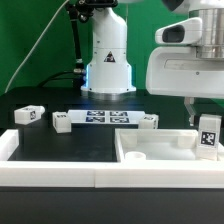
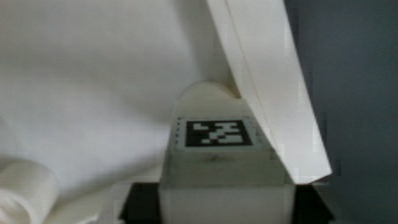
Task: Assemble one leg
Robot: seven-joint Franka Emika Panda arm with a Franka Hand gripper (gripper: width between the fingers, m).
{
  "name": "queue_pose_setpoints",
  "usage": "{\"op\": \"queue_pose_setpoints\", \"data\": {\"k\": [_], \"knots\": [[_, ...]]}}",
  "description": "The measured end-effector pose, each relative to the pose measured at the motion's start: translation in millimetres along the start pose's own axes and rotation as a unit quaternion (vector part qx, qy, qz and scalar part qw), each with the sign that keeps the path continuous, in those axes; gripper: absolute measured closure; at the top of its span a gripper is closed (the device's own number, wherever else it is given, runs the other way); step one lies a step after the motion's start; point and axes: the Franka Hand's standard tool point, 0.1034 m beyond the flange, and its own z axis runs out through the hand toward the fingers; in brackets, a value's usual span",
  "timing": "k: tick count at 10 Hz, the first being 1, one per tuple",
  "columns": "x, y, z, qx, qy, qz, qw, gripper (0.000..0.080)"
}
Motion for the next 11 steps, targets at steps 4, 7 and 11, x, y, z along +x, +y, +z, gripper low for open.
{"op": "queue_pose_setpoints", "data": {"k": [4,7,11], "knots": [[0.2,0.7,-0.2,0.008,0.003,0.257,0.966,0.0509],[1.3,2.5,-0.1,0.015,-0.013,0.364,0.931,0.0509],[-0.2,0.7,-0.3,0.017,-0.015,0.322,0.946,0.0186]]}}
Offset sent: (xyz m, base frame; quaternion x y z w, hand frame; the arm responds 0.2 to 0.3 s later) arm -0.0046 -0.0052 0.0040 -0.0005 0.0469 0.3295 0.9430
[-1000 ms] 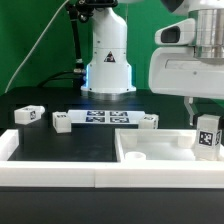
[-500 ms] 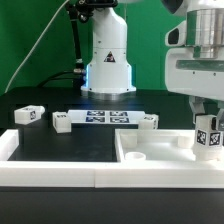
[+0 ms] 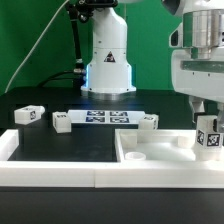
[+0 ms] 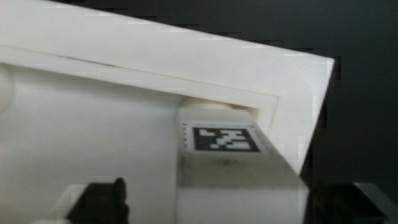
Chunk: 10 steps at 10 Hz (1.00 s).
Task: Assemble one leg
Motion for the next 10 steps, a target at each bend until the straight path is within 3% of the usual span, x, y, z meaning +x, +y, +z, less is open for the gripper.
{"op": "queue_pose_setpoints", "data": {"k": [2,4,7,10], "knots": [[-1.2,-1.6,-1.4,-0.002,0.0,-0.141,0.99,0.0159],[-6.3,-6.4,-4.0,-0.001,0.006,-0.268,0.963,0.0152],[-1.5,-8.3,-3.6,-0.006,0.006,-0.426,0.904,0.0151],[-6.7,-12.0,-4.8,-0.027,0.02,-0.573,0.819,0.0151]]}}
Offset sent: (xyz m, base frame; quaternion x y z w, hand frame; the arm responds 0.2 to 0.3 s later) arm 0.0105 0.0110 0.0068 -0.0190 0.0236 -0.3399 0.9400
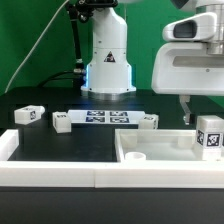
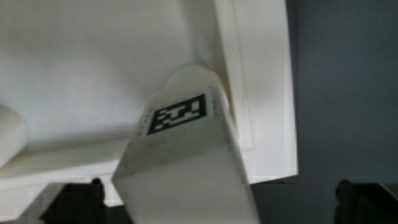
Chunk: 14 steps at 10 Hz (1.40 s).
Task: Assemble one leg
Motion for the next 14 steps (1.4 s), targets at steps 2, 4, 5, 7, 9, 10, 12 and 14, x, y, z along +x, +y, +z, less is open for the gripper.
{"op": "queue_pose_setpoints", "data": {"k": [2,4,5,7,9,10,12,14], "knots": [[0.7,2.4,0.1,-0.002,0.0,-0.08,0.997,0.0151],[0.6,2.1,0.1,-0.001,0.0,-0.06,0.998,0.0241],[0.6,2.2,0.1,-0.001,0.0,-0.06,0.998,0.0408],[1.5,4.4,0.0,-0.002,0.001,-0.059,0.998,0.0511],[2.7,8.6,0.0,-0.001,0.001,-0.044,0.999,0.0511],[2.7,11.3,0.2,-0.001,0.001,-0.032,0.999,0.0511],[2.1,10.8,0.8,0.013,-0.001,0.118,0.993,0.0511],[1.8,13.2,1.1,0.013,-0.002,0.229,0.973,0.0511]]}}
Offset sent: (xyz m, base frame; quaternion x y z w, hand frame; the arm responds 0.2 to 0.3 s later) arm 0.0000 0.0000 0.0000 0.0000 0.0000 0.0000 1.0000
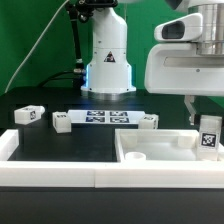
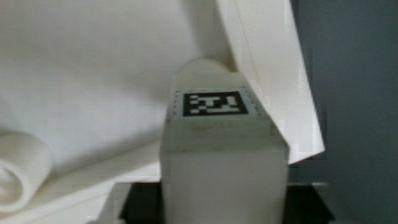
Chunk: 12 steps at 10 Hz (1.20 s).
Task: Assemble one leg
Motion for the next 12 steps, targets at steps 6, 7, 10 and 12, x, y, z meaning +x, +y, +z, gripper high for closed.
{"op": "queue_pose_setpoints", "data": {"k": [6,7,10,12], "knots": [[-2.0,4.0,-0.3,-0.009,0.007,0.309,0.951,0.0508],[-1.7,5.1,-0.4,-0.009,0.005,0.346,0.938,0.0508],[-2.1,6.1,-0.4,-0.007,-0.002,0.426,0.904,0.0508],[-2.1,6.2,0.0,-0.007,-0.002,0.402,0.916,0.0406]]}}
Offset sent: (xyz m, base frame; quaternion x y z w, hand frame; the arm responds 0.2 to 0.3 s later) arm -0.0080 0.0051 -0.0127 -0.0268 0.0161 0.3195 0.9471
